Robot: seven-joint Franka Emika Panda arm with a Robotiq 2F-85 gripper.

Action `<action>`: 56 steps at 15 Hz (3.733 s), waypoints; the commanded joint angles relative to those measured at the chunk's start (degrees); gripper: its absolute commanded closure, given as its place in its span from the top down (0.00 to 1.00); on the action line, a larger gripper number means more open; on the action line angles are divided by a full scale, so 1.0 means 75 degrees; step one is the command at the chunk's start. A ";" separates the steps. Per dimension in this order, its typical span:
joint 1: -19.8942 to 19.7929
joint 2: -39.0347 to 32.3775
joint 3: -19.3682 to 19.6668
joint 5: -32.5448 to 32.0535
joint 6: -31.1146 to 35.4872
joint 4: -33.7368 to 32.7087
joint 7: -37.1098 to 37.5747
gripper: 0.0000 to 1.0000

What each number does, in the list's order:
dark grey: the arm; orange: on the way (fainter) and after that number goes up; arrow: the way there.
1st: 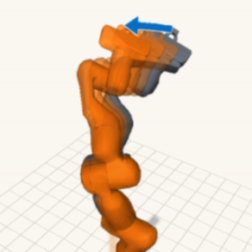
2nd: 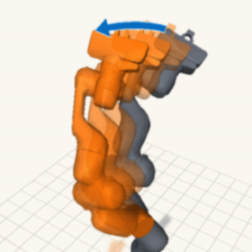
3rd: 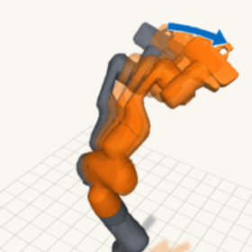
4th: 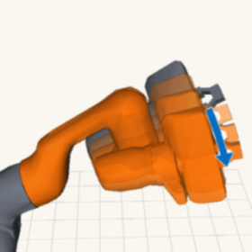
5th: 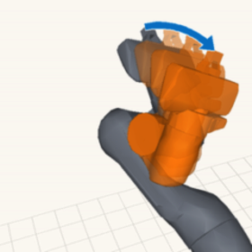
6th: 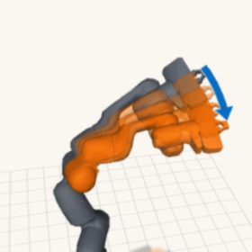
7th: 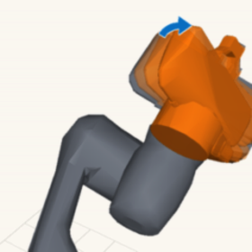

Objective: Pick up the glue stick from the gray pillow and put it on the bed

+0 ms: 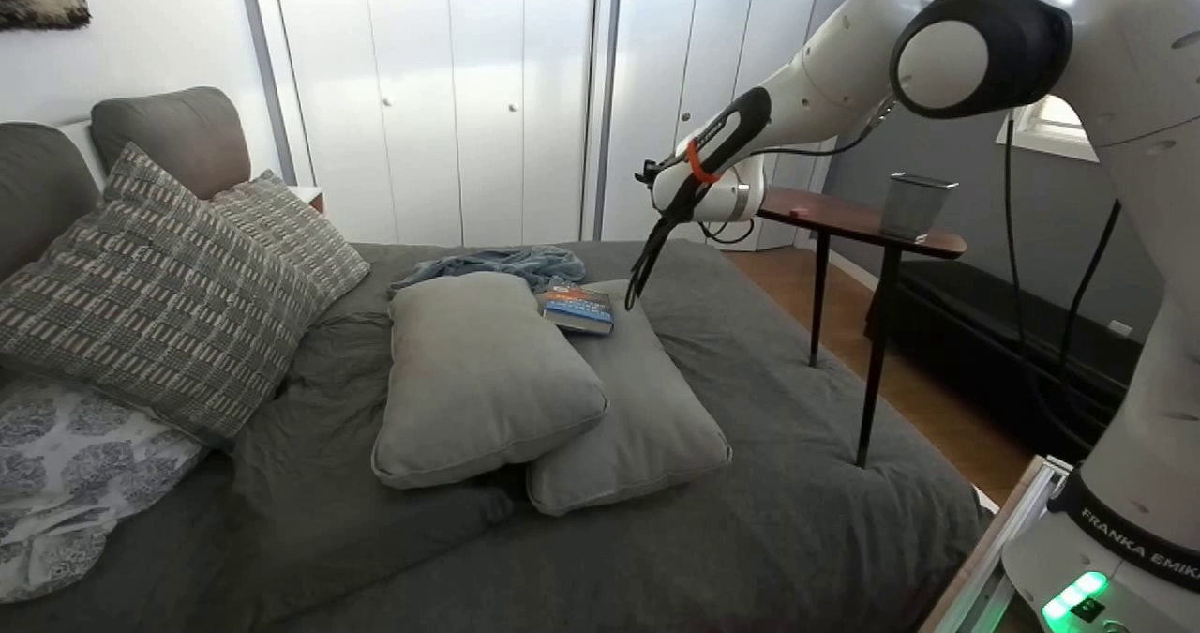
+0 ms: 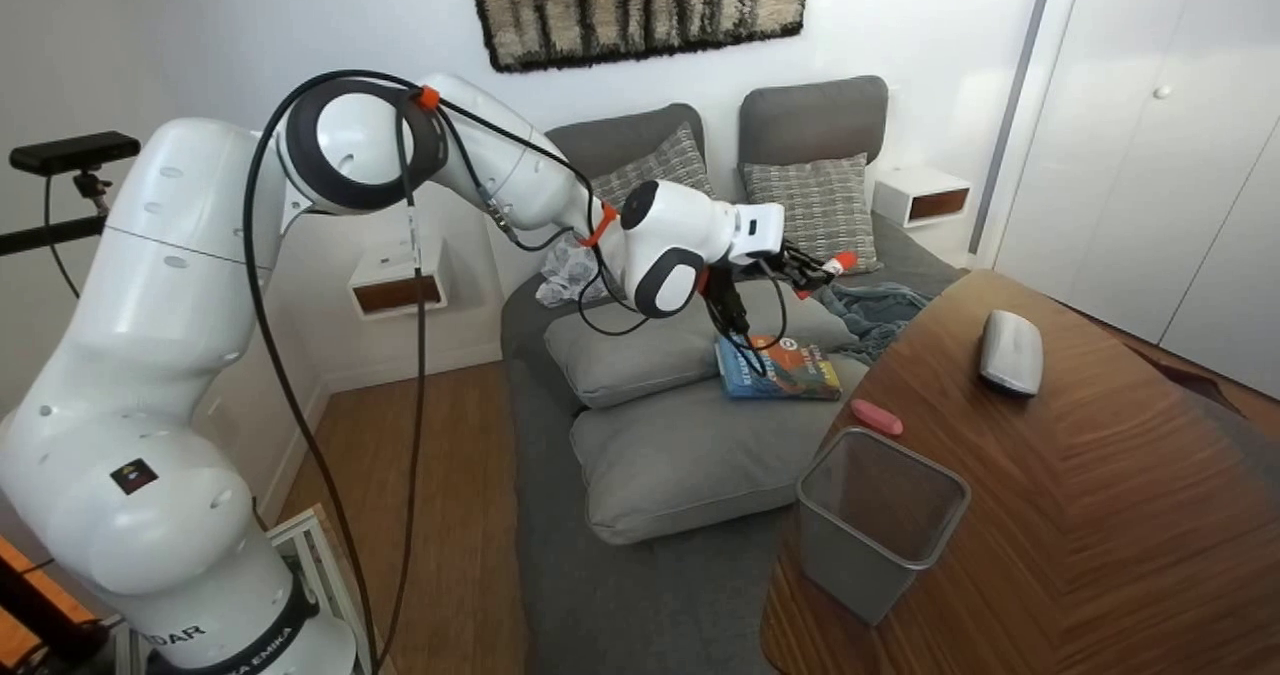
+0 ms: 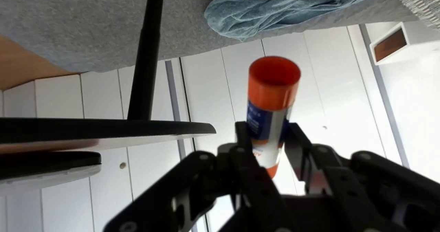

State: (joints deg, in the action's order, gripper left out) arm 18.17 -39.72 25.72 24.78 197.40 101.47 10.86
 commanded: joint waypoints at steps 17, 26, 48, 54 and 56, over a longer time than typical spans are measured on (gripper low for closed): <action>-0.0632 0.0518 0.0436 -0.0230 -0.0841 0.0067 -0.0269 0.08; -0.2784 0.1250 -0.1524 -0.0862 -0.1438 -0.0322 -0.0199 0.08; -0.2954 0.0466 -0.0677 -0.2129 -0.3621 -0.1821 -0.0821 0.08; -0.3444 0.0355 -0.1218 -0.2705 -0.4449 -0.2302 -0.1016 0.08; -0.3657 0.0386 -0.1480 -0.2749 -0.4622 -0.2392 -0.1187 0.08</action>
State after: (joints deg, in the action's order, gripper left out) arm -5.97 -36.73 18.16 6.25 165.58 86.20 3.00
